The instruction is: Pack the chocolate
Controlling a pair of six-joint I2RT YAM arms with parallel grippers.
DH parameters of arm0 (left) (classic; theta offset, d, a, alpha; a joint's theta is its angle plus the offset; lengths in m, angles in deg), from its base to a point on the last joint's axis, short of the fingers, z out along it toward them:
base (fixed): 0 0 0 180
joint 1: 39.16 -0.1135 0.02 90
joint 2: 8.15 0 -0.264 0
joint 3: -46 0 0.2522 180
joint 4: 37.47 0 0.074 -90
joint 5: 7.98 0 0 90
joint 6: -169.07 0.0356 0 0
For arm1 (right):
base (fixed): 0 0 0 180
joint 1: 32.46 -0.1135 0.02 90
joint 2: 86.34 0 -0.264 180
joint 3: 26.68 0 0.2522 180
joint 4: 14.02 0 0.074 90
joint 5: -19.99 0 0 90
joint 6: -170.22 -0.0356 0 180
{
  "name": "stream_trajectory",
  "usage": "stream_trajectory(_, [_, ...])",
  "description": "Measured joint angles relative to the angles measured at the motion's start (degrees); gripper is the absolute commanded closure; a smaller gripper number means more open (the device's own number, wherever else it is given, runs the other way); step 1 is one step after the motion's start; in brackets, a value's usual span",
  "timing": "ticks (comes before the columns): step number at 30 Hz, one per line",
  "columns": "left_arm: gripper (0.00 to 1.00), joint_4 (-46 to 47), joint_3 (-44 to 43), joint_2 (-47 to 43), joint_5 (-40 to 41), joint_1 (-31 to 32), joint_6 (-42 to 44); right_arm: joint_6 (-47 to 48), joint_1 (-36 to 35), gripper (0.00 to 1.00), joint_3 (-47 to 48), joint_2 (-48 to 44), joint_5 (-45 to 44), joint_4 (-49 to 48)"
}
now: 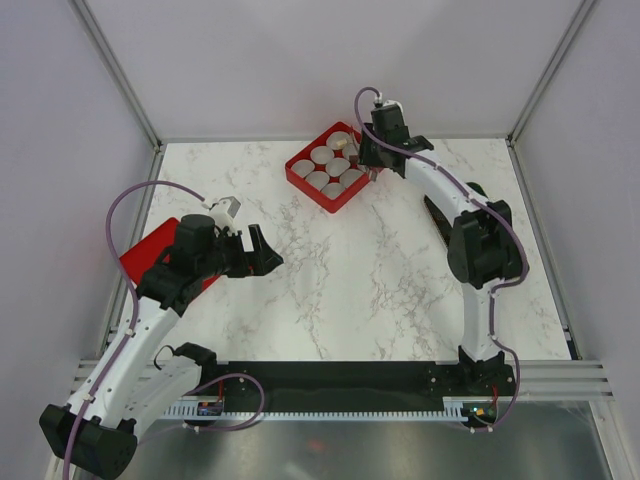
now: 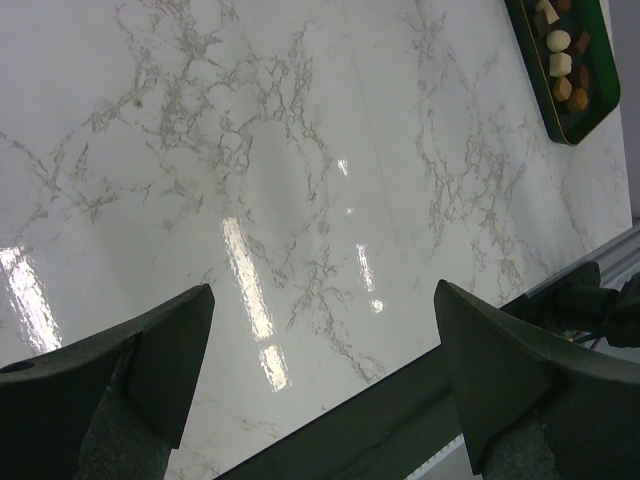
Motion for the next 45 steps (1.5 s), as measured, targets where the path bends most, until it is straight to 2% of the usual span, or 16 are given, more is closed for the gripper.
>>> stream_trajectory(6, [0.00, 0.00, 0.00, -0.09, 0.00, 0.00, 0.00, 0.98, 0.02, 0.50, -6.62, -13.79, -1.16, 2.80])
stream_trajectory(11, [0.00, 0.00, 0.02, -0.22, 0.00, 0.00, 0.00, 2.54, 1.11, 0.50, -16.90, -27.06, -1.49, 6.69])
stream_trajectory(22, [0.00, 0.00, 0.13, -0.15, -0.46, 0.00, 0.02, 2.93, 16.68, 0.51, -39.36, -48.26, 0.04, 18.03])
stream_trajectory(31, [0.00, 0.00, 0.15, -0.09, -0.74, 0.00, 0.02, 4.11, 18.80, 0.51, -44.04, -49.79, 3.93, 21.09])
stream_trajectory(45, [0.00, 0.02, 0.22, -0.09, -0.94, 0.00, 0.02, 3.91, 19.69, 0.51, -48.61, -47.36, 5.88, 17.20])
